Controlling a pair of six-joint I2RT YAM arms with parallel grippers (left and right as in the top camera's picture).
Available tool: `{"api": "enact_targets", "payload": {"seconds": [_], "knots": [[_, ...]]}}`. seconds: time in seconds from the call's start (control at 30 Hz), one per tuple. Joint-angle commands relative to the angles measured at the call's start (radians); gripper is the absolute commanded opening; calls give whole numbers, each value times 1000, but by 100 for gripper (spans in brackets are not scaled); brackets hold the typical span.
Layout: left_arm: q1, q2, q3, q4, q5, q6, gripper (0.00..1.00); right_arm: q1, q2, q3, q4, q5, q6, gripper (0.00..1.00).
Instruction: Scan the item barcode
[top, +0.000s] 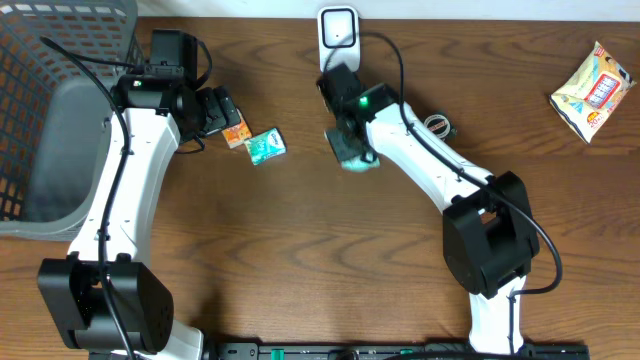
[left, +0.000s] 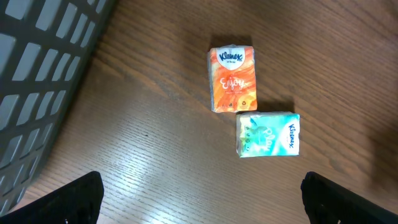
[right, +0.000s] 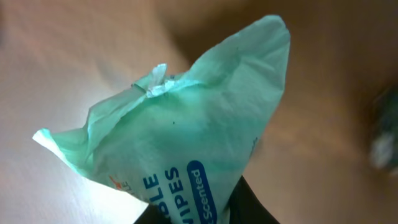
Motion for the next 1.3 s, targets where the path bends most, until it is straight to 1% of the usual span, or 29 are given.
{"api": "enact_targets", "payload": {"seconds": [0.0,0.23,0.33,0.43,0.53,0.63,0.73,0.9,0.97,1.07,1.13,1.27], "knots": [[3,5,5,-3,-13,6,100,-4,0,44,133,64,-115,1],[3,5,5,-3,-13,6,100,-43,4,56,468,34,-122,1],[3,5,5,-3,-13,6,100,-82,26,89,555,-29,-122,1],[3,5,5,-3,-13,6,100,-128,80,187,551,-115,-121,1],[3,5,5,-3,-13,6,100,-165,179,342,527,-165,-121,1],[3,5,5,-3,-13,6,100,-177,282,493,511,-177,-121,1],[3,5,5,-3,-13,6,100,-178,385,601,561,-145,-137,1],[3,5,5,-3,-13,6,100,-174,448,617,655,-100,-166,1],[3,5,5,-3,-13,6,100,-173,451,616,660,-92,-166,1],[3,5,5,-3,-13,6,100,-175,445,617,659,-14,-166,1],[3,5,5,-3,-13,6,100,-178,435,617,647,34,-166,1],[3,5,5,-3,-13,6,100,-200,383,617,554,98,-165,1]]}}
